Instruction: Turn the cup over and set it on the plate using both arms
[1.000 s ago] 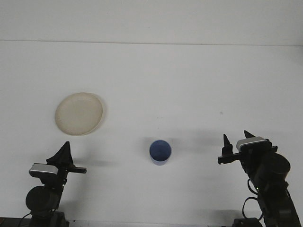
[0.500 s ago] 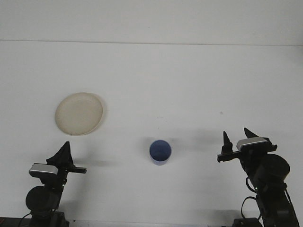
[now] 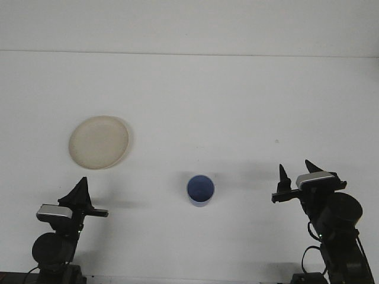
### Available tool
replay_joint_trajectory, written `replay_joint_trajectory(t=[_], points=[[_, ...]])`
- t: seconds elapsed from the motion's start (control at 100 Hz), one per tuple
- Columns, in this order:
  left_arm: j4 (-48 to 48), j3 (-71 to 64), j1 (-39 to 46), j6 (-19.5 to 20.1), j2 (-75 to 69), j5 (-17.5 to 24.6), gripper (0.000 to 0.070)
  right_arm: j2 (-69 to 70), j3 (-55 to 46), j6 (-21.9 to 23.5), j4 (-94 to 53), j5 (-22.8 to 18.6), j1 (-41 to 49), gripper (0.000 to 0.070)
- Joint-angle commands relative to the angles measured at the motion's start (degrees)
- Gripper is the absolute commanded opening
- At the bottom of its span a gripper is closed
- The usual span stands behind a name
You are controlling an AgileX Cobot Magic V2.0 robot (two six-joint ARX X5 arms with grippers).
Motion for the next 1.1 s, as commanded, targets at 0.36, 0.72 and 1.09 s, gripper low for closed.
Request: replay_joint_trajectory(t=[0.36,0.72,1.09], points=[[1.01,0.28,-0.09,-1.57,-0.09,0.02,0.0012,0.02,0.52,0.83,0.55,0.02,0.13,0.0485],[-16.37,17.99,-0.11,-4.72,5.01,0.04,0.0012,0.02,0.52,0.83,0.55,0.02,0.13,0.0485],[-36.63,45.11,-0.11,-5.73,27.56,1.36,0.0012,0.02,0.52,0.83,0.52,0.02,0.13,0.0485]])
